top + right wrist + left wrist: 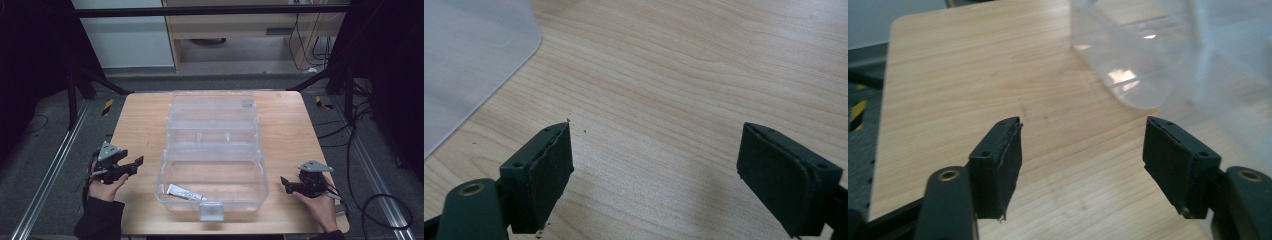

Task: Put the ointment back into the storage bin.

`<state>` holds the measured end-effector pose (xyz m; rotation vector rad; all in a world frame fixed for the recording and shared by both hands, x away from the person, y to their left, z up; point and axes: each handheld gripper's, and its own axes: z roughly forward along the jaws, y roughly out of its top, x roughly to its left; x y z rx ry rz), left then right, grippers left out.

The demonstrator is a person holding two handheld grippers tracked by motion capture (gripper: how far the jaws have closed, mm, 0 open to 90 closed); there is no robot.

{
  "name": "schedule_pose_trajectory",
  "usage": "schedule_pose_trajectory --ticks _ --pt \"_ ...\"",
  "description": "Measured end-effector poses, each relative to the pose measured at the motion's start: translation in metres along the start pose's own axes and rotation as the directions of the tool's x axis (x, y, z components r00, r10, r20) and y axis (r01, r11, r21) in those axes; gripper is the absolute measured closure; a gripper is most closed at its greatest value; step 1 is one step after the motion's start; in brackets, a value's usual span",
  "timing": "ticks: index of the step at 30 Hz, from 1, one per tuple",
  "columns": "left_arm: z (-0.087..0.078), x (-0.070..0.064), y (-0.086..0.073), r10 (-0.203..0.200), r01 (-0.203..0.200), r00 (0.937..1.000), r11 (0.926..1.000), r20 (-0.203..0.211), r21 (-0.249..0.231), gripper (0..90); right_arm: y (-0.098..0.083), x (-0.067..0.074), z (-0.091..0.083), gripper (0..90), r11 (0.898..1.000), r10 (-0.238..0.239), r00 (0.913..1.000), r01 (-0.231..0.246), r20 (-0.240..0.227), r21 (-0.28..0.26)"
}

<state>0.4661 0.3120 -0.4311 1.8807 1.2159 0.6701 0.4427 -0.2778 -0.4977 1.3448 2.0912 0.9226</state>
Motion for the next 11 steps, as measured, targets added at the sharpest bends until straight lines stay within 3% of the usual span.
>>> schedule_pose_trajectory --ticks 3,6,11 --pt "0.004 0.007 -0.01 -0.025 0.025 0.9992 0.9996 -0.032 0.011 28.5 0.0 -0.001 0.0 14.9 1.0 -0.004 1.0 0.004 0.002 -0.009" --pt "0.008 0.011 -0.019 -0.019 0.021 0.9977 0.9993 -0.065 0.03 27.8 0.0 -0.001 0.0 14.6 1.0 -0.002 1.0 0.002 0.0 -0.011" --pt "0.011 0.016 -0.025 -0.041 0.044 0.9954 0.9982 -0.087 0.041 27.8 0.001 -0.002 -0.002 14.5 1.0 0.015 0.9999 -0.015 -0.001 -0.024"
